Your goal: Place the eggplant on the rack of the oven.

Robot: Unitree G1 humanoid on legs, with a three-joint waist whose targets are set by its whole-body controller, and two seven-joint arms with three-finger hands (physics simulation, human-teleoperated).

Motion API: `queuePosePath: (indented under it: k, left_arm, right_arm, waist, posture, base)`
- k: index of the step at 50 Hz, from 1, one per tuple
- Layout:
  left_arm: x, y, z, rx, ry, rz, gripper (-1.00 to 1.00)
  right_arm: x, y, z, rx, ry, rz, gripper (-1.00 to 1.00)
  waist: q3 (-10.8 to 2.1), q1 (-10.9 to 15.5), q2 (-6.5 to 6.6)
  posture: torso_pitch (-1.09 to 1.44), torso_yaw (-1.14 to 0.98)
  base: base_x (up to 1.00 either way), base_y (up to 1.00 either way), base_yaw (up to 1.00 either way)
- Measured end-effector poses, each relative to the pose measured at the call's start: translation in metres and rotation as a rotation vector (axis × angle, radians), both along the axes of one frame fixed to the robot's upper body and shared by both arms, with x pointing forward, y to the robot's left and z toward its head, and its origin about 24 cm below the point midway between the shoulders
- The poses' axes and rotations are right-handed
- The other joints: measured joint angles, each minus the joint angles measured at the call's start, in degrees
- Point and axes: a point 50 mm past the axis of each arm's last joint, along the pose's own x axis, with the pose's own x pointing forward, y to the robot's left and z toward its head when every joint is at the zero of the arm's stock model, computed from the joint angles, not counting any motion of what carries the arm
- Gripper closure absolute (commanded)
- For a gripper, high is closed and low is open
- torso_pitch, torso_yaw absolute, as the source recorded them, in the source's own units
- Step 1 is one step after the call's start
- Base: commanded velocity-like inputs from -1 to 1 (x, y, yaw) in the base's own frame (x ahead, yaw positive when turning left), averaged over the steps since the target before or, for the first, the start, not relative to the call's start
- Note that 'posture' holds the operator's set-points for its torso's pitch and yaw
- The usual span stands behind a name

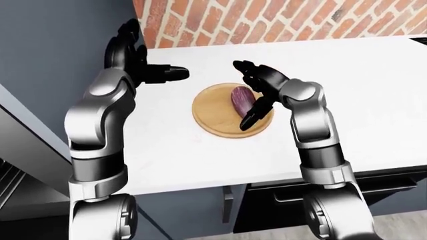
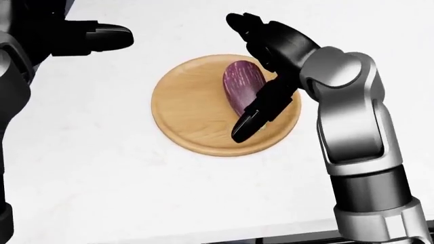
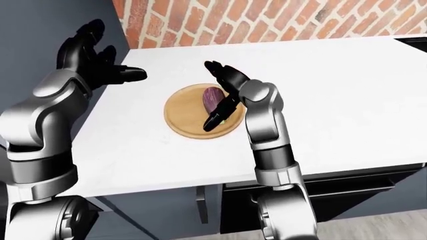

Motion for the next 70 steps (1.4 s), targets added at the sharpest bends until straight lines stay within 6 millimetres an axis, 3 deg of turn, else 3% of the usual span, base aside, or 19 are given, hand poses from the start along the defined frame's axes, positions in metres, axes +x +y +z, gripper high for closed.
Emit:
queuePosePath:
  k: [43, 47, 64, 70]
  left_arm:
    - [-0.001, 0.001, -0.001, -0.005, 0.005, 0.002, -1.00]
    - [-0.001, 0.000, -0.001, -0.006, 0.003, 0.000, -1.00]
    - [-0.002, 0.002, -0.001, -0.010, 0.000, 0.003, -1.00]
    - [-0.001, 0.002, -0.003, -0.012, 0.005, 0.003, -1.00]
  right_arm:
    - [0.010, 0.001, -0.009, -0.001, 0.003, -0.045, -1.00]
    - [0.011, 0.001, -0.011, 0.000, 0.004, -0.047, -0.83]
    - [0.013, 0.002, -0.018, -0.013, 0.013, -0.050, -0.80]
    - [0.011, 0.003, -0.015, -0.020, 0.004, -0.045, -0.69]
  waist:
    - [-0.25, 0.09, 0.07]
    - [-0.29, 0.06, 0.07]
    - [-0.25, 0.03, 0.07]
    - [-0.18, 0.05, 0.08]
  posture:
    - [0.00, 0.00]
    - [0.00, 0.00]
    - [0.00, 0.00]
    - [0.00, 0.00]
  base:
    - [0.00, 0.00, 0.00]
    - [0.00, 0.00, 0.00]
    - [0.00, 0.00, 0.00]
    - [0.00, 0.00, 0.00]
